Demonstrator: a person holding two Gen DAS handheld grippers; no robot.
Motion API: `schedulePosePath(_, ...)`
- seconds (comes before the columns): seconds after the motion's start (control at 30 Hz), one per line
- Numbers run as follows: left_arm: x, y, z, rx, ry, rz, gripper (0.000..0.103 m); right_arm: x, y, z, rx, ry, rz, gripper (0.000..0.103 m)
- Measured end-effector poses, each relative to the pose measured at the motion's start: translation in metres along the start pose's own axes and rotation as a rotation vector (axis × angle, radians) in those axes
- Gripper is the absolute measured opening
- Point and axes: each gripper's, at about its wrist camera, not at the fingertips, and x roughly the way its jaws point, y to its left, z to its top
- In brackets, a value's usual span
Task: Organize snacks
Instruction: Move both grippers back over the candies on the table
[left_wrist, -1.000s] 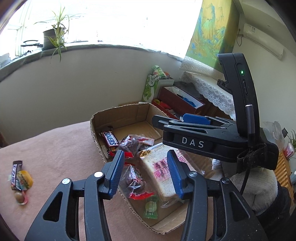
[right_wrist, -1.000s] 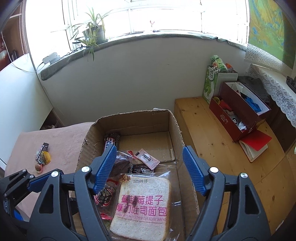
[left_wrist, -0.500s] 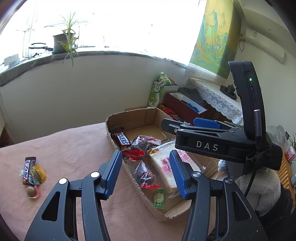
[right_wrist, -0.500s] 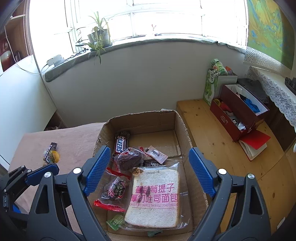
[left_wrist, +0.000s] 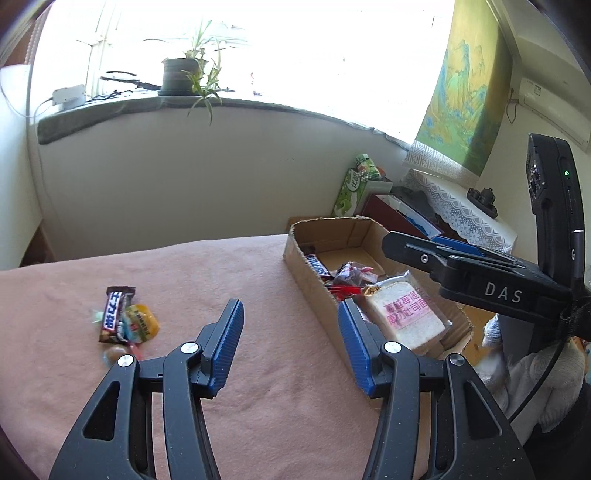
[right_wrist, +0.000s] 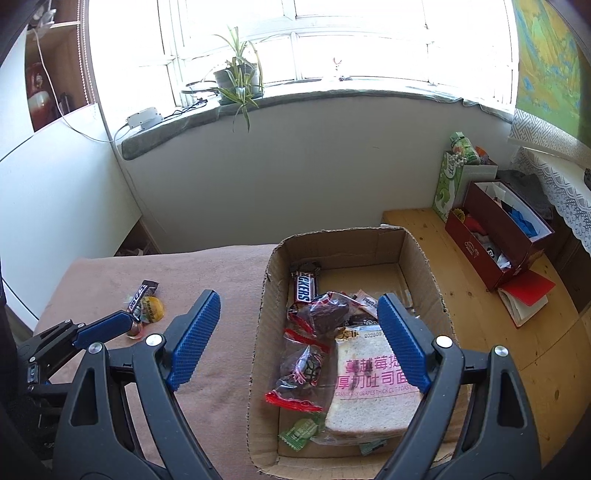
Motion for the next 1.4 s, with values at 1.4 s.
schedulePosePath(1.4,0.036,0.148,-0.055,-0.212,0.151,0.133,0.047,0.177,0.165,-0.039,-0.095,0.302,0.362,0.081)
